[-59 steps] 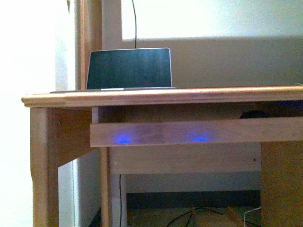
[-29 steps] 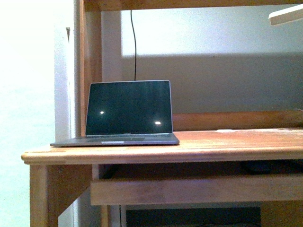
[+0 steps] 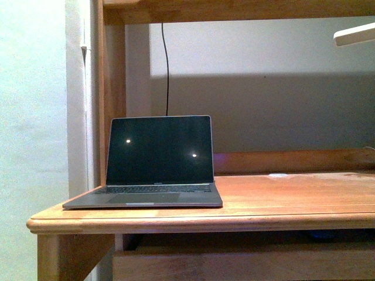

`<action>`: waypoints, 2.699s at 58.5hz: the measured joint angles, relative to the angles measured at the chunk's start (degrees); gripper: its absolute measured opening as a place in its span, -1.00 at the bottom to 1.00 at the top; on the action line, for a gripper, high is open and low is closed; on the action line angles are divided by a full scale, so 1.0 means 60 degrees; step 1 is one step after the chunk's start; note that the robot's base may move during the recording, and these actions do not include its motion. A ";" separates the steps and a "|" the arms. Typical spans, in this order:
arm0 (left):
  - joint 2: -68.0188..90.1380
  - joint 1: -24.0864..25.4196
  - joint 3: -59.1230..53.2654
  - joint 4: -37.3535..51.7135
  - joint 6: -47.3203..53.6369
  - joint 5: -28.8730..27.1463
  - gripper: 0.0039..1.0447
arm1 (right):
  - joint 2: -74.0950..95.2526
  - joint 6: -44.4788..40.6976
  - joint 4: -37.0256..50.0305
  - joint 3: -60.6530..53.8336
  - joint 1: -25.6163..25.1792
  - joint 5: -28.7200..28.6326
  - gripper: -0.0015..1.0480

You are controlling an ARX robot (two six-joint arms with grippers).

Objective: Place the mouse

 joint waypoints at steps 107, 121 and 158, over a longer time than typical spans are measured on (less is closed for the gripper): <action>1.3529 -0.2947 1.0324 0.1636 1.0932 0.0393 0.86 | 0.0000 0.0000 0.0000 0.0000 0.0000 -0.0004 0.86; 1.1173 -0.3566 0.8105 0.0200 0.8091 0.1111 0.86 | 0.0000 0.0000 0.0000 0.0000 0.0000 0.0004 0.86; 0.6717 -0.4958 0.6124 0.0823 -0.4911 -0.0273 0.86 | 0.0000 0.0000 0.0000 0.0000 0.0000 0.0007 0.86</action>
